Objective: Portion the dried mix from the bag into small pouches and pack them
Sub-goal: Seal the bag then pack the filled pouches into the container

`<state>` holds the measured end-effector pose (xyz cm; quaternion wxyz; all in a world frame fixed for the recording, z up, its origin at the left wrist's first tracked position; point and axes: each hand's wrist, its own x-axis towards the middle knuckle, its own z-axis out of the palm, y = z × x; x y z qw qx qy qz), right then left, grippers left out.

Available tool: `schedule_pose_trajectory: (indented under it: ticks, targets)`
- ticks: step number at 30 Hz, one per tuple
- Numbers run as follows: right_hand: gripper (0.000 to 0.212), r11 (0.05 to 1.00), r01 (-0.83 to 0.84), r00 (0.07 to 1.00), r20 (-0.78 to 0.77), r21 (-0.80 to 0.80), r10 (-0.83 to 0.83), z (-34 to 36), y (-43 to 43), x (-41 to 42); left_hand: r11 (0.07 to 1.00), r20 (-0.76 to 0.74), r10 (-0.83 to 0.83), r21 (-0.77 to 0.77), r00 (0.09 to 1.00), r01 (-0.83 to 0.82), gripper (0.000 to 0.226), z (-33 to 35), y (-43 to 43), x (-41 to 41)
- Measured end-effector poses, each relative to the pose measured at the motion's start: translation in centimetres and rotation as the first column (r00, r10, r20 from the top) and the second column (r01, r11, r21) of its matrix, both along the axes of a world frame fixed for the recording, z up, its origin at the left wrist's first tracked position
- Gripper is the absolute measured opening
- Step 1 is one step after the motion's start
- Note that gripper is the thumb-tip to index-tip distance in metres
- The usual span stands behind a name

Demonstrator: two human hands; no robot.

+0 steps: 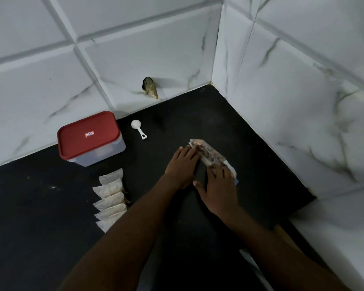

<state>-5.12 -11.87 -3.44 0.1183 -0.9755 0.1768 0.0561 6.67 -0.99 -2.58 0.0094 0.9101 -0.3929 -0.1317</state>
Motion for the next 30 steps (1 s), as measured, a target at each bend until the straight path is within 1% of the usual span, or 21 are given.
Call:
schedule_pose_trajectory:
  ticks: [3,8,11,14,18,21,23,25,27,30]
  targets:
    - [0.076,1.0,0.021,0.999,0.026,0.001,-0.021,0.0,0.1,0.2,0.999,-0.013,-0.011,0.039,1.0,0.012,0.082,-0.1,0.2,0.1]
    - [0.075,1.0,0.025,1.0,0.01,0.018,-0.025,-0.3,0.0,0.1,0.997,-0.025,-0.03,0.069,0.999,0.031,0.08,0.3,0.5,-0.1]
    - [0.065,1.0,0.002,1.0,0.012,0.008,-0.002,0.3,-0.1,0.1,0.999,-0.035,-0.017,0.03,0.999,0.018,0.075,0.8,0.8,-0.1]
    - [0.055,1.0,-0.016,0.993,0.117,0.012,0.015,1.5,0.2,0.1,1.0,-0.015,-0.015,-0.021,1.0,0.014,0.07,1.3,1.4,0.1]
    - [0.054,0.994,-0.085,0.977,0.2,0.073,0.069,2.6,1.8,2.5,0.996,0.013,0.026,-0.087,1.0,-0.025,0.065,2.6,3.4,0.9]
    - [0.055,0.976,-0.173,0.97,0.197,0.134,0.145,3.0,4.0,5.4,0.98,-0.012,0.142,-0.14,0.99,-0.142,0.057,4.3,6.1,1.7]
    - [0.056,0.928,-0.234,0.958,0.232,0.29,0.169,3.3,5.4,7.5,0.94,-0.019,0.266,-0.215,0.964,-0.264,0.043,5.2,8.6,2.3]
    - [0.049,0.856,-0.27,0.957,0.22,0.44,0.188,4.6,7.0,9.6,0.864,-0.035,0.401,-0.317,0.915,-0.391,0.034,6.1,11.6,2.8]
    - [0.043,0.806,-0.287,0.955,0.216,0.518,0.201,5.8,8.7,11.8,0.772,-0.082,0.516,-0.386,0.853,-0.504,0.031,6.8,14.7,3.3]
    - [0.045,0.725,-0.254,0.967,0.189,0.64,0.172,7.3,11.5,14.8,0.593,-0.173,0.645,-0.5,0.744,-0.631,0.027,7.6,19.1,4.0]
